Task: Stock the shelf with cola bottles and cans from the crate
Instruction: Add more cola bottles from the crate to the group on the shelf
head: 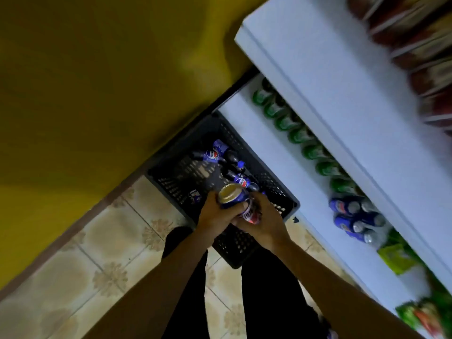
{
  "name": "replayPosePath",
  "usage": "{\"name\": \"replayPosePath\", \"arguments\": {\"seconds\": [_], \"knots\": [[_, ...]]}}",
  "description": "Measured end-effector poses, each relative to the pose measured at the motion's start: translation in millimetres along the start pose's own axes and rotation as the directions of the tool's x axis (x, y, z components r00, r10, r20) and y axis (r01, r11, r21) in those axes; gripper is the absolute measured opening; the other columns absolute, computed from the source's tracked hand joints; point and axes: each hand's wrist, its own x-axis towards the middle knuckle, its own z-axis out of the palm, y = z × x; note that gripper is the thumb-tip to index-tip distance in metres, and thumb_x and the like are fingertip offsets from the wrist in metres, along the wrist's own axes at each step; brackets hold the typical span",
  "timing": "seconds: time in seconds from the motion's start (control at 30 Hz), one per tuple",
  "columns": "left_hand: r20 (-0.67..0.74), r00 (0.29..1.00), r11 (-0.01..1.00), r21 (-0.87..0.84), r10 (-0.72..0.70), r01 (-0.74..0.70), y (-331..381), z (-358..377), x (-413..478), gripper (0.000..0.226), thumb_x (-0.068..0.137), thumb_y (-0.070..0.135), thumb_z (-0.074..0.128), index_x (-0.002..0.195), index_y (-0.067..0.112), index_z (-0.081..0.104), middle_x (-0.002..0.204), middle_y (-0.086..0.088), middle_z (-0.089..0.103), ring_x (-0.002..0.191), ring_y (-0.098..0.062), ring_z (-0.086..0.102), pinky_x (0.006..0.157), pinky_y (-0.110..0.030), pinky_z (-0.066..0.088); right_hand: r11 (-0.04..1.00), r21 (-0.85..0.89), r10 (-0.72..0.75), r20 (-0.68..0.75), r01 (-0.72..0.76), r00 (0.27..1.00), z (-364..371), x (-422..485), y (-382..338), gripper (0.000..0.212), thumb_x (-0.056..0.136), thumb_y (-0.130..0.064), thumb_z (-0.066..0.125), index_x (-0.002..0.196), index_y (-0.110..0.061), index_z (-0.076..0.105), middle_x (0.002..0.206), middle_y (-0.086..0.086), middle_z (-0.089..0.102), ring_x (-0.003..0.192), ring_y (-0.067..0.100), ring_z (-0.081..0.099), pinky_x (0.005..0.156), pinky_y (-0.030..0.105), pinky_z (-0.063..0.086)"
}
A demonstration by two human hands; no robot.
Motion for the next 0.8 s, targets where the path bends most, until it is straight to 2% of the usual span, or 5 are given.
{"name": "replayPosePath", "arguments": {"seconds": [0.13,0.33,0.5,0.6,0.8], "knots": [[0.058,0.993,0.957,-0.268,-0.101,0.113,39.4,-36.9,-86.8,0.042,0.084,0.02,0.071,0.12,0.017,0.049,0.11,-0.005,0.061,0.094,-0.021,0.062,0.062,-0.027,0.055,0.971,0.225,0.106,-0.075,-0.086,0.992,-17.8,-76.9,-49.8,0.07,0.069,-0.044,0.077,0.128,-0.025,0.045,0.111,-0.016,0.06,0.092,-0.007,0.06,0.078,0.008,0.047],[0.223,0.971,0.908,-0.382,-0.087,0.169,59.6,-75.6,-160.7,0.047,0.085,0.026,0.064,0.129,0.019,0.048,0.122,-0.009,0.061,0.098,-0.022,0.063,0.067,-0.03,0.055,0.768,0.626,0.248,-0.094,-0.136,0.964,-9.6,-161.6,-84.0,0.035,0.087,-0.025,0.067,0.116,-0.017,0.051,0.106,0.001,0.063,0.087,0.005,0.062,0.06,0.01,0.049],[0.358,0.927,0.914,-0.329,-0.114,0.239,48.4,-50.3,-208.9,0.046,0.088,0.034,0.061,0.128,0.014,0.052,0.124,-0.014,0.06,0.106,-0.022,0.061,0.073,-0.03,0.054,0.602,0.792,0.221,-0.289,0.102,0.932,16.1,-216.6,-85.6,0.056,0.076,-0.039,0.075,0.124,-0.018,0.056,0.116,0.003,0.067,0.103,0.017,0.066,0.078,0.025,0.055],[0.46,0.88,0.937,-0.241,-0.118,0.252,35.2,-25.6,-241.3,0.047,0.085,0.037,0.062,0.123,0.011,0.055,0.119,-0.017,0.063,0.108,-0.025,0.06,0.081,-0.034,0.051,0.513,0.822,0.231,-0.408,0.246,0.883,18.5,-252.7,-73.9,0.043,0.08,-0.029,0.075,0.118,-0.015,0.06,0.111,0.006,0.07,0.103,0.022,0.067,0.086,0.033,0.055],[0.612,0.789,0.999,0.03,-0.047,0.036,-29.8,22.8,-311.0,0.061,0.078,0.055,0.053,0.125,0.017,0.057,0.123,-0.013,0.063,0.114,-0.026,0.059,0.089,-0.039,0.048,0.485,0.748,0.279,-0.623,0.453,0.731,19.4,-367.3,-13.8,0.051,0.069,-0.03,0.076,0.115,-0.013,0.063,0.105,0.007,0.072,0.098,0.023,0.068,0.085,0.034,0.055]]}}
